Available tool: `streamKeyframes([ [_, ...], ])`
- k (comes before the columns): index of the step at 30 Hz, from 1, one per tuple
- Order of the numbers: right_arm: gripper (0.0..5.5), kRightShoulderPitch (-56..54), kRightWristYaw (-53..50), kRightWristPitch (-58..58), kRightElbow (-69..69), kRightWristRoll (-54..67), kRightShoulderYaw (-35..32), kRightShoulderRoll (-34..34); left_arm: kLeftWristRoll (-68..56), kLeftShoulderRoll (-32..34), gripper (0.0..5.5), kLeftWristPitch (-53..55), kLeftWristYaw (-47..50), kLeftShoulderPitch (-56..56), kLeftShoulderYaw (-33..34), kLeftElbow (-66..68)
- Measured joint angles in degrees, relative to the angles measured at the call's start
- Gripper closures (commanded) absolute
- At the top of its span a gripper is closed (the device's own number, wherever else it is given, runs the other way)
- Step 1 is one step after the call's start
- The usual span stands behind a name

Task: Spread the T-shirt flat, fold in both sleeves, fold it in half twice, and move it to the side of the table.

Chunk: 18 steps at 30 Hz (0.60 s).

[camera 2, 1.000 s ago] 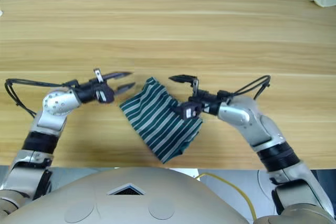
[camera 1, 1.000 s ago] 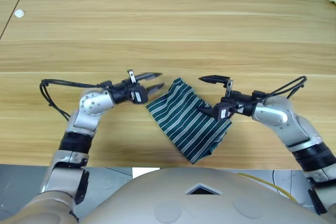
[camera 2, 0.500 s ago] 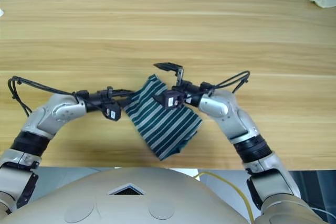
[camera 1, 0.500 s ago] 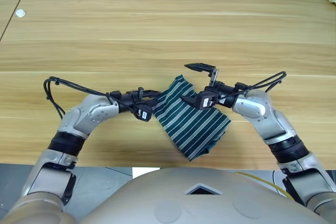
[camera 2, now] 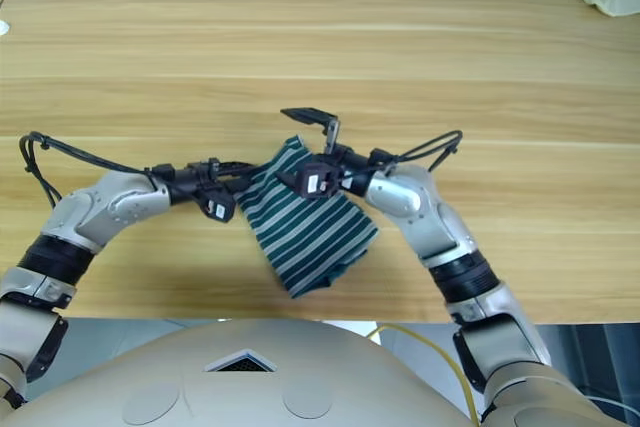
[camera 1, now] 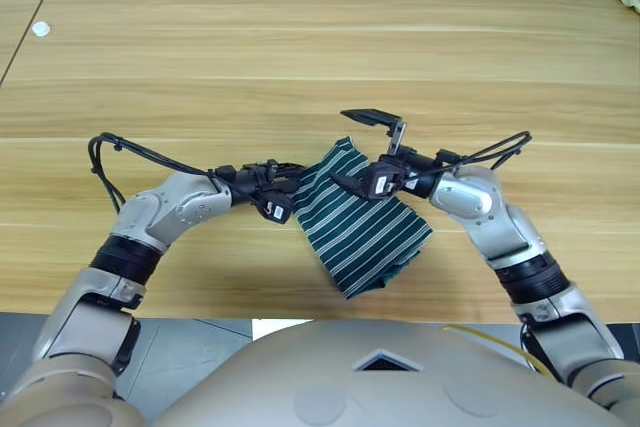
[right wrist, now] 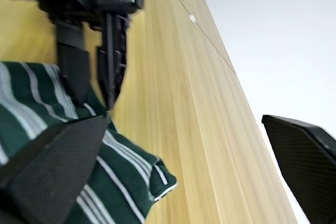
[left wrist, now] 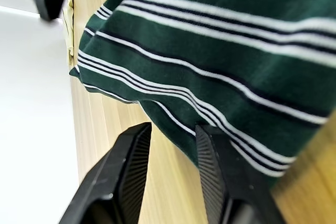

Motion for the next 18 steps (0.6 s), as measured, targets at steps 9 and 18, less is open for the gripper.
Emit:
streamKeyframes([
  [9,0.12,-6.03,-8.45,2.76,14.30,-8.96,1.42,3.76,-1.27,0.35,3.93,0.71,0.43,0.12,-0.91,-0.24],
  [18,0.12,-11.60,-16.28,1.41,28.11,-12.40,2.13,2.78,-1.69,0.34,3.93,1.70,1.34,0.05,-1.79,-0.14],
])
